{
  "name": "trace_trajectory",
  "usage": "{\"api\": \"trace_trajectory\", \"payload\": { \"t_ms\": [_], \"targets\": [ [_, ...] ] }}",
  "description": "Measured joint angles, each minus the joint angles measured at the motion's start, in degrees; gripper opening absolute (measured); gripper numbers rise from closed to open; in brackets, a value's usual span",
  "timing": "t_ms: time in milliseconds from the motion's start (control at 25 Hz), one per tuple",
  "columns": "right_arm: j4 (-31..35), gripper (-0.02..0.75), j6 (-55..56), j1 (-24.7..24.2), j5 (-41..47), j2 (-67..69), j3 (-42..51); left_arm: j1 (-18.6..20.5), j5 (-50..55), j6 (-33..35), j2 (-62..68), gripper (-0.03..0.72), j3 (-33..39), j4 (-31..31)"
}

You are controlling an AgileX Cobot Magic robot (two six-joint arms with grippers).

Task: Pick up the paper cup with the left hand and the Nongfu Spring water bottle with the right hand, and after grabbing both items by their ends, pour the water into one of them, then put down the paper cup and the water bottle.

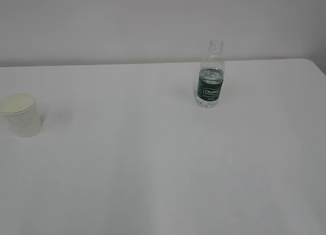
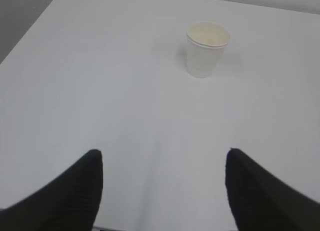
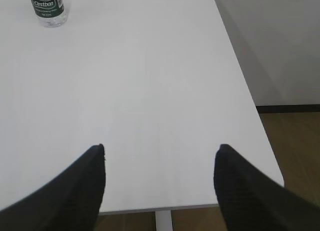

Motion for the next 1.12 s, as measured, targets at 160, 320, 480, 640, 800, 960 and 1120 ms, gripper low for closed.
{"api": "trace_trajectory", "payload": {
  "t_ms": [160, 320, 480, 640, 800, 960, 1120],
  "targets": [
    [0.0, 0.519, 0.0, 0.0, 0.0, 0.0, 0.0, 0.0, 0.0, 0.0, 0.0, 0.529, 0.0, 0.0],
    [0.0, 0.519, 0.0, 0.0, 0.0, 0.0, 0.0, 0.0, 0.0, 0.0, 0.0, 0.524, 0.0, 0.0],
    [0.0, 0.519, 0.0, 0.0, 0.0, 0.0, 0.0, 0.0, 0.0, 0.0, 0.0, 0.524, 0.0, 0.0],
    [0.0, 0.519, 0.0, 0.0, 0.0, 0.0, 0.0, 0.0, 0.0, 0.0, 0.0, 0.524, 0.0, 0.0],
    [0.0, 0.519, 0.0, 0.0, 0.0, 0.0, 0.0, 0.0, 0.0, 0.0, 0.0, 0.524, 0.0, 0.0],
    [0.0, 0.519, 0.0, 0.0, 0.0, 0.0, 0.0, 0.0, 0.0, 0.0, 0.0, 0.524, 0.0, 0.0],
    [0.0, 0.519, 0.0, 0.0, 0.0, 0.0, 0.0, 0.0, 0.0, 0.0, 0.0, 0.524, 0.0, 0.0]
  ]
}}
